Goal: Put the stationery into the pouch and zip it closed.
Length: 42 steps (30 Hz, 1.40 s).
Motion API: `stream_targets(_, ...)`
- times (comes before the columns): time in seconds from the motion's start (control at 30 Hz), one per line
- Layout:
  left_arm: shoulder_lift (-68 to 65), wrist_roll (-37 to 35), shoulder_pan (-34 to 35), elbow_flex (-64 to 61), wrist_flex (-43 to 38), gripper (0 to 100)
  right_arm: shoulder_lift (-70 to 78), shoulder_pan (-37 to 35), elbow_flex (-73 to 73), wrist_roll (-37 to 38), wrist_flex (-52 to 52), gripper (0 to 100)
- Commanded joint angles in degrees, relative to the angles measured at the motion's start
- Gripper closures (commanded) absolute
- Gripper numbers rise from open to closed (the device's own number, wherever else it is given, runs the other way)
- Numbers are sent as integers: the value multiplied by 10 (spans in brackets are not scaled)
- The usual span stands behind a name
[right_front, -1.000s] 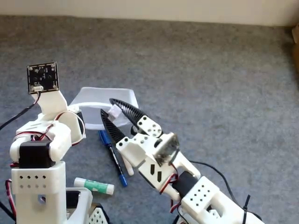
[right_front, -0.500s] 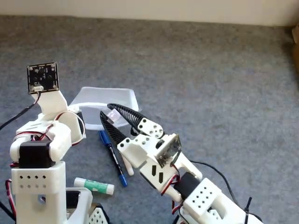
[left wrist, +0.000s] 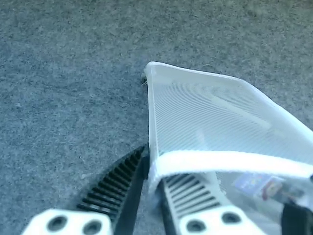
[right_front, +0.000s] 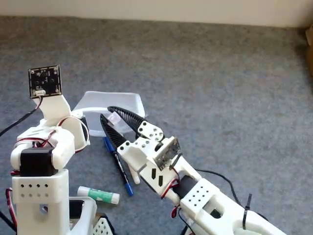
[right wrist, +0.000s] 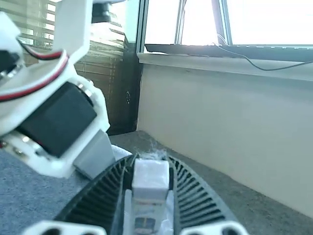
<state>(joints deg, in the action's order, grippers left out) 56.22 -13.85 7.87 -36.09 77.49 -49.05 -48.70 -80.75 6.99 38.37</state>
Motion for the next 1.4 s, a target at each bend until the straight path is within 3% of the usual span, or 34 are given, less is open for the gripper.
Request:
stream_targets(0.0, 0, -4, 8, 6, -11, 994, -2, 8, 3, 7, 16, 931)
stream_targets(0.1, 0, -4, 8, -3, -16, 994, -2, 8, 2, 7, 15, 866)
stream_targets(1.17, 0, -4, 10, -9, -24, 994, -39, 48, -11, 6, 15, 865)
stream_targets(1.23, 0, -4, 13, -9, -25, 994, -87, 49, -11, 5, -26, 865)
stream_targets(1.37, 1, -4, 35, -8, -26, 994, -191, 51, -7, 4, -240, 865)
